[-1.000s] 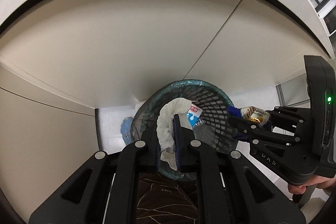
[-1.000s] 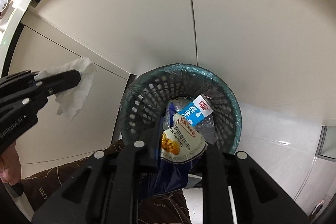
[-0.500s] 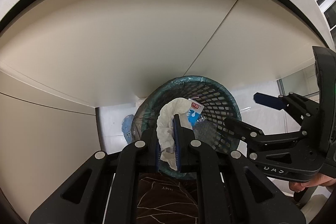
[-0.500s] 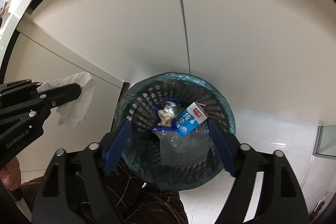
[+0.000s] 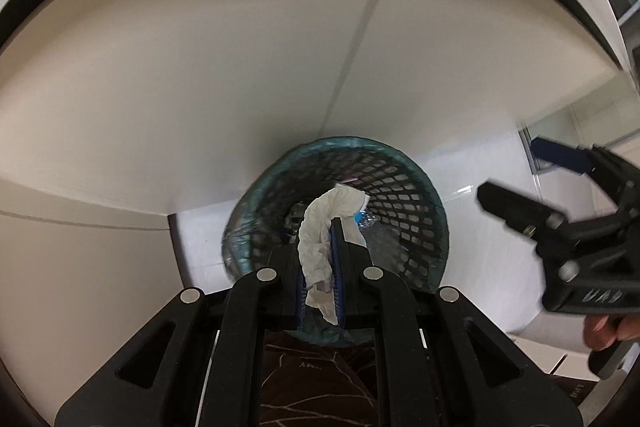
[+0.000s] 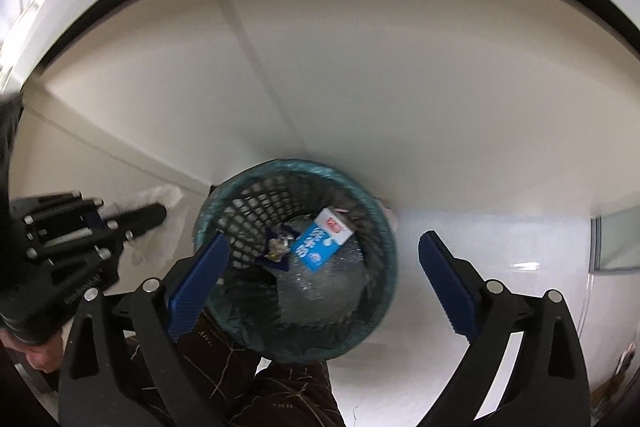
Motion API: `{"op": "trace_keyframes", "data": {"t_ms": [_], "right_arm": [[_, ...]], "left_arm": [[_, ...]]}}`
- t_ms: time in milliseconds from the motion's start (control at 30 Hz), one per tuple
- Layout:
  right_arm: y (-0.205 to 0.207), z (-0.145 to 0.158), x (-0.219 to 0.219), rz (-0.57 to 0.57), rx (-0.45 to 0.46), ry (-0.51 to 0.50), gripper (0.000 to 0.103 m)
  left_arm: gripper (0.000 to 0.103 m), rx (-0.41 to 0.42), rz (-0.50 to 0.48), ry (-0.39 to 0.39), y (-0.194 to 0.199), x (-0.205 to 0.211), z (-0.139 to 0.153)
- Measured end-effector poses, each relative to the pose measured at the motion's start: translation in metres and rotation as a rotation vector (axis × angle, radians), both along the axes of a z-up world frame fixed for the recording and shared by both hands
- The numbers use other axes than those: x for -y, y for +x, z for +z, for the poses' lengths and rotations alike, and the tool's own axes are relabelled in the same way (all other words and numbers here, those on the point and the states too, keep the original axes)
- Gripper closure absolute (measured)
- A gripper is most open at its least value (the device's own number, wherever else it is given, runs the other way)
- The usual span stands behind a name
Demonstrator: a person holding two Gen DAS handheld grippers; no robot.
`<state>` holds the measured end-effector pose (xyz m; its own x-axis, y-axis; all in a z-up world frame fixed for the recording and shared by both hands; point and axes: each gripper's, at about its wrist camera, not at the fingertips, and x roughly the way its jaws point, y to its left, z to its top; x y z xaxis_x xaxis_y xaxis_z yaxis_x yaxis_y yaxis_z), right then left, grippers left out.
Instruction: Collect trash
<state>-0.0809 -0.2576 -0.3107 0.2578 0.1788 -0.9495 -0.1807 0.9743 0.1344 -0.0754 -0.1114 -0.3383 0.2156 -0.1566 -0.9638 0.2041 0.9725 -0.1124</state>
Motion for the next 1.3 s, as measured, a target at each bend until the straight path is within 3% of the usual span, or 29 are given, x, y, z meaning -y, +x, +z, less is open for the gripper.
{"op": "trace_keyframes", "data": {"t_ms": [200, 567, 700, 967, 1100, 1300], "right_arm": [[-0.007, 0.002, 0.037, -0.103, 0.005, -0.012, 0.011], [-0.011, 0.008, 0.066, -0.177, 0.007, -0.018, 0.011], [-0.013, 0.008, 0.068, -0.186, 0.005, -0.017, 0.011], [-0.015, 0.000, 0.067, -0.182, -0.001, -0.020, 0.011], [-0.013, -0.002, 0.065, -0.182, -0.001, -0.024, 0.011], [-0.012, 0.003, 0.064, -0.181, 0.003, -0.014, 0.008]], "left_arm": [[0.093, -0.016, -0.061, -0.008, -0.003, 0.021, -0.011], [0.086, -0.033, -0.111, -0.014, 0.000, 0.049, -0.024], [0.072, -0.035, -0.109, -0.012, -0.001, 0.051, -0.025], [0.054, -0.036, -0.098, -0.018, -0.004, 0.052, -0.027], [0.033, -0.017, -0.078, -0.018, -0.006, 0.048, -0.024], [0.013, 0.050, -0.008, -0.017, -0.008, 0.033, -0.001]]}}
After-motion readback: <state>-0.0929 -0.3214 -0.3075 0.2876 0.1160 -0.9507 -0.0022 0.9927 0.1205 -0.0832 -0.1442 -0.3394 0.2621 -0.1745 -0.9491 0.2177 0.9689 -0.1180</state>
